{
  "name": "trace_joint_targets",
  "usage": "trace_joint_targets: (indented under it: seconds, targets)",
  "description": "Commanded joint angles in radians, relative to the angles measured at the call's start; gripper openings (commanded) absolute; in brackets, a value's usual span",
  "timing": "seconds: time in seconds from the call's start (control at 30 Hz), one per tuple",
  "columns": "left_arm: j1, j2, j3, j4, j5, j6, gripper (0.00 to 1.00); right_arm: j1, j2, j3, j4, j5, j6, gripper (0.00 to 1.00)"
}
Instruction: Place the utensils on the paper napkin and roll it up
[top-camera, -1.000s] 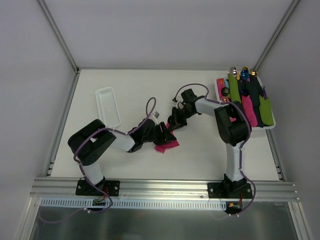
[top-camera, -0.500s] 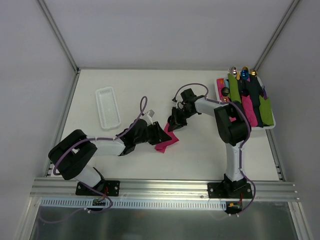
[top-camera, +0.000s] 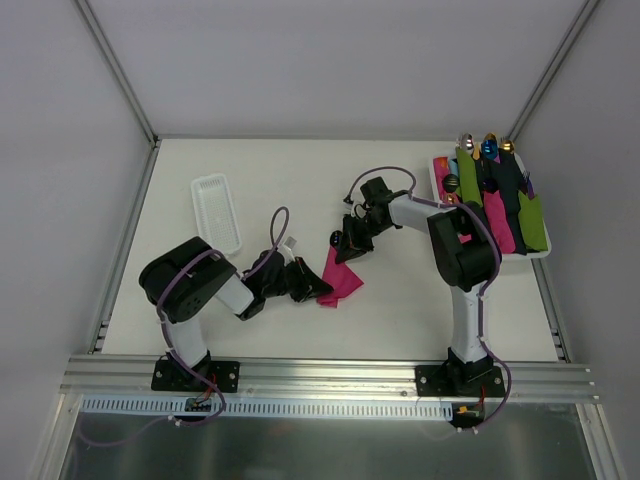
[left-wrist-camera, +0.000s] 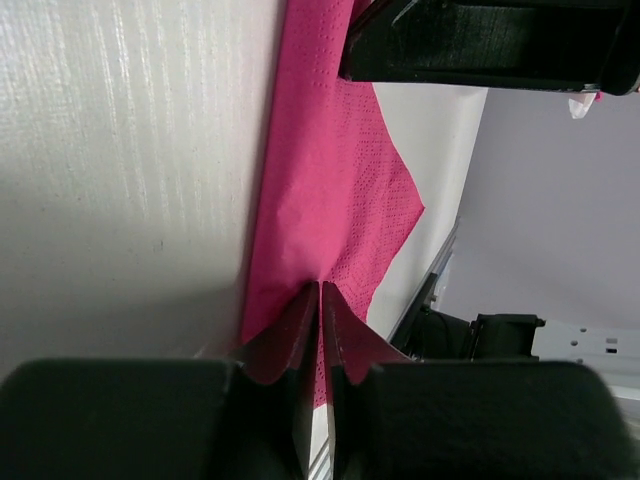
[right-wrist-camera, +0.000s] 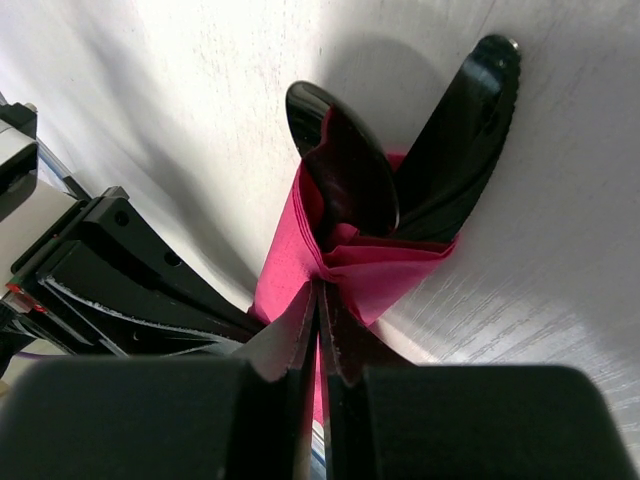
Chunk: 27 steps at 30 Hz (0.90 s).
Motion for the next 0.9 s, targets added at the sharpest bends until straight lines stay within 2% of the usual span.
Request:
trace_joint_targets:
  seconds: [0.0,0.13,0.2,0.33,0.4,0.53,0.7,0.87]
  targets:
    - [-0.005,0.03,-0.009,-0.038,-0.015,0.008,0.05,0.009,0.032,-0.001,-0.059,0.084,-0.043,0.06]
    - [-0.005,0.011,0.0,-0.193,-0.065,0.027,0.01,0.009,0.02,0.006,-0.059,0.087,-0.047,0.06]
    - [-0.005,0.001,-0.002,-0.21,-0.072,0.045,0.01,0.009,0.024,0.014,-0.066,0.093,-0.046,0.06]
    - [-0.005,-0.027,-0.028,-0.108,-0.045,0.059,0.04,0.009,0.037,0.026,-0.083,0.11,-0.049,0.06]
    - [-0.005,-0.047,-0.026,-0.06,-0.017,0.08,0.11,0.009,0.04,0.028,-0.091,0.118,-0.05,0.05]
    - [-0.018,-0.101,-0.002,-0.032,0.015,0.111,0.17,0.012,0.043,0.035,-0.103,0.127,-0.055,0.05]
    - [-0.019,-0.147,0.044,-0.089,0.027,0.125,0.17,0.01,0.044,0.039,-0.106,0.127,-0.055,0.05]
    - [-0.019,-0.141,0.049,-0.069,0.044,0.105,0.17,0.01,0.044,0.042,-0.108,0.127,-0.052,0.05]
